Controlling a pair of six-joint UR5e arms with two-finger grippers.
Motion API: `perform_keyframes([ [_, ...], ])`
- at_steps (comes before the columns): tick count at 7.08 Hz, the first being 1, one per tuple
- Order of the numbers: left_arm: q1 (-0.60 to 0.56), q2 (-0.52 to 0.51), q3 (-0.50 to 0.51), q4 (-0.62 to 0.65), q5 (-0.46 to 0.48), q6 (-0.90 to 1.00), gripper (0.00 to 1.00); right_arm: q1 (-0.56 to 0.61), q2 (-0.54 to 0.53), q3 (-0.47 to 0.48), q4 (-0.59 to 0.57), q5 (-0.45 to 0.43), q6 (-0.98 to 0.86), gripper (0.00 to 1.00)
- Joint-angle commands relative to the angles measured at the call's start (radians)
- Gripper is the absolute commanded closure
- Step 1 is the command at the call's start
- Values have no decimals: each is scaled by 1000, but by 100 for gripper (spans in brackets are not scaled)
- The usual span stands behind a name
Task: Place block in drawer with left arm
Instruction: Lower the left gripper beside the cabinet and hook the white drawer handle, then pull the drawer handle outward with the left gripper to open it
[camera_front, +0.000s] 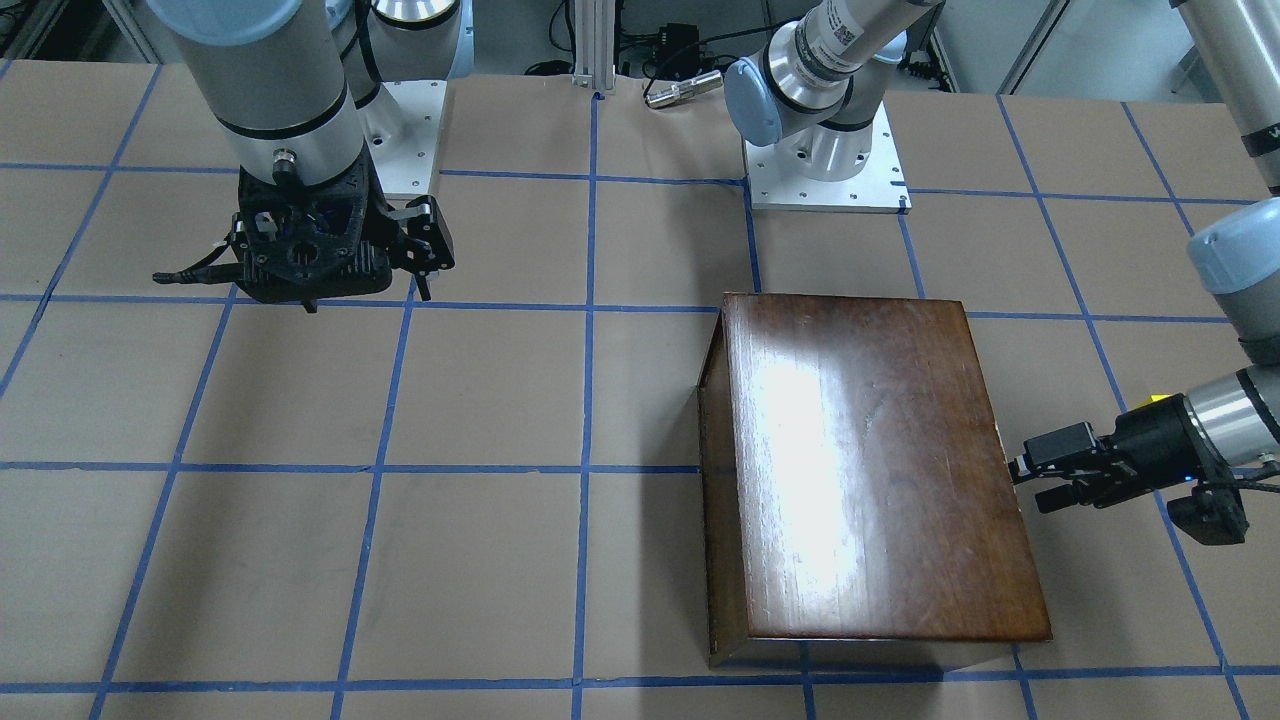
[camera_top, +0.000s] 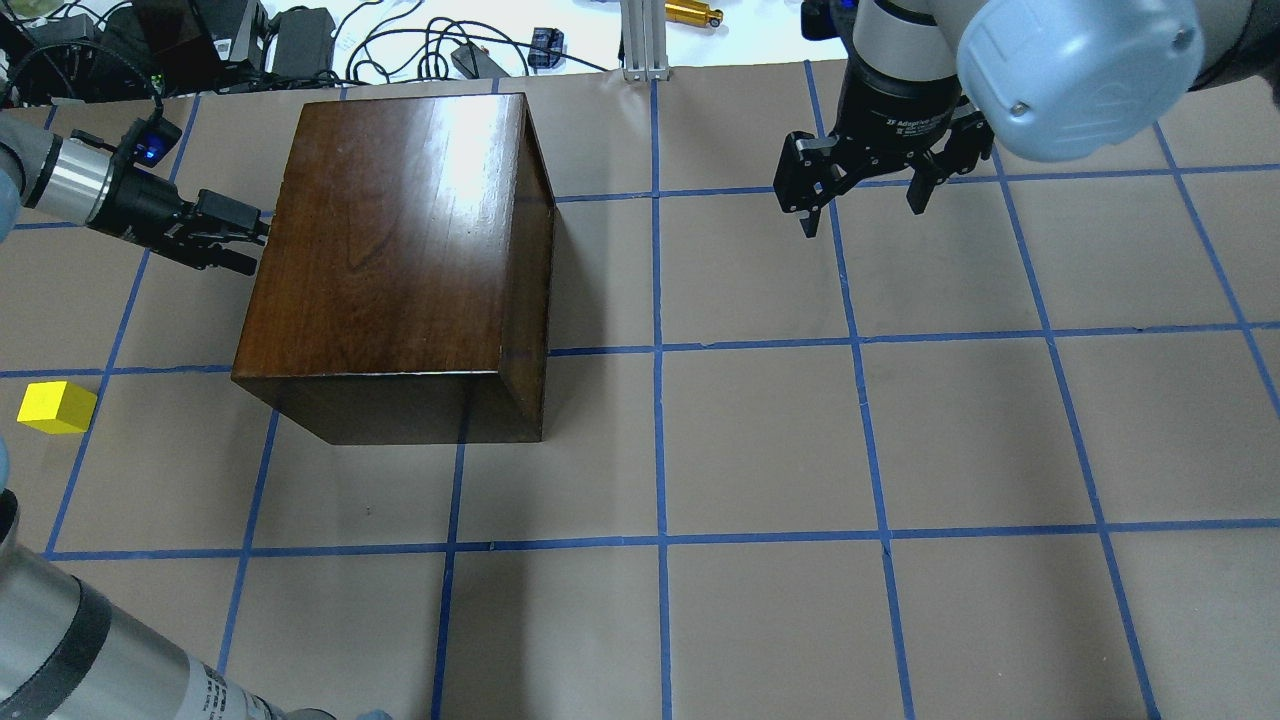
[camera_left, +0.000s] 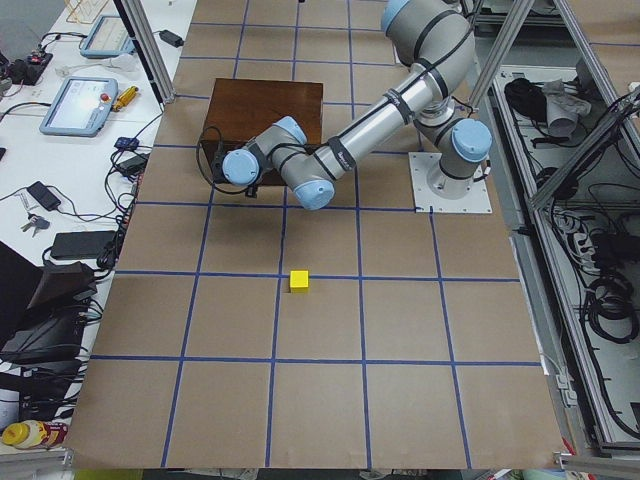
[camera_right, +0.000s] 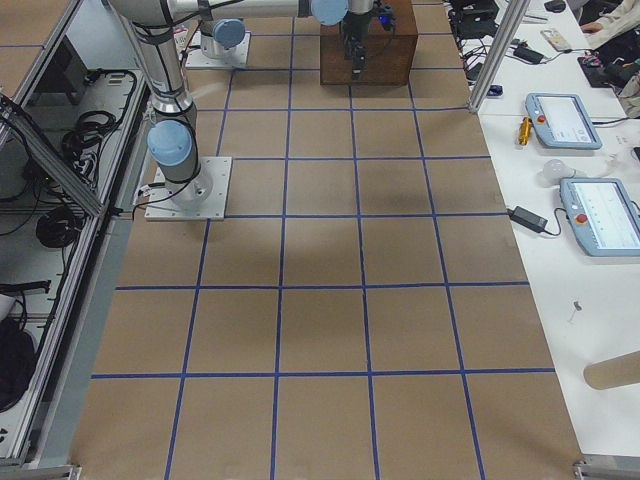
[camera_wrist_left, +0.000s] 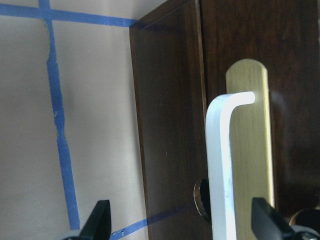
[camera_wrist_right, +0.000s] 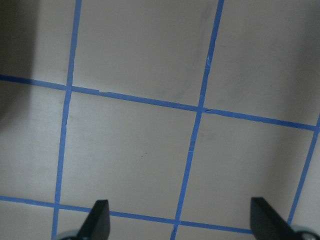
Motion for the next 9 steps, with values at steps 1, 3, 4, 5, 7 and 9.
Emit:
perform_keyframes([
  [1, -1, -21, 1, 4, 4, -3, 0, 0, 0, 0, 0, -1, 1, 0],
  [3, 1, -21, 1, 4, 10, -1, 0, 0, 0, 0, 0, -1, 1, 0],
  [4, 4, -23, 3, 4, 33, -1, 0, 0, 0, 0, 0, 1, -1, 0],
  [5, 13, -20, 4, 4, 62, -1, 0, 0, 0, 0, 0, -1, 1, 0],
  [7, 47, -20, 12, 4, 85, 2, 0, 0, 0, 0, 0, -1, -1, 0],
  [9, 73, -20, 23, 4, 118, 5, 0, 0, 0, 0, 0, -1, -1, 0],
])
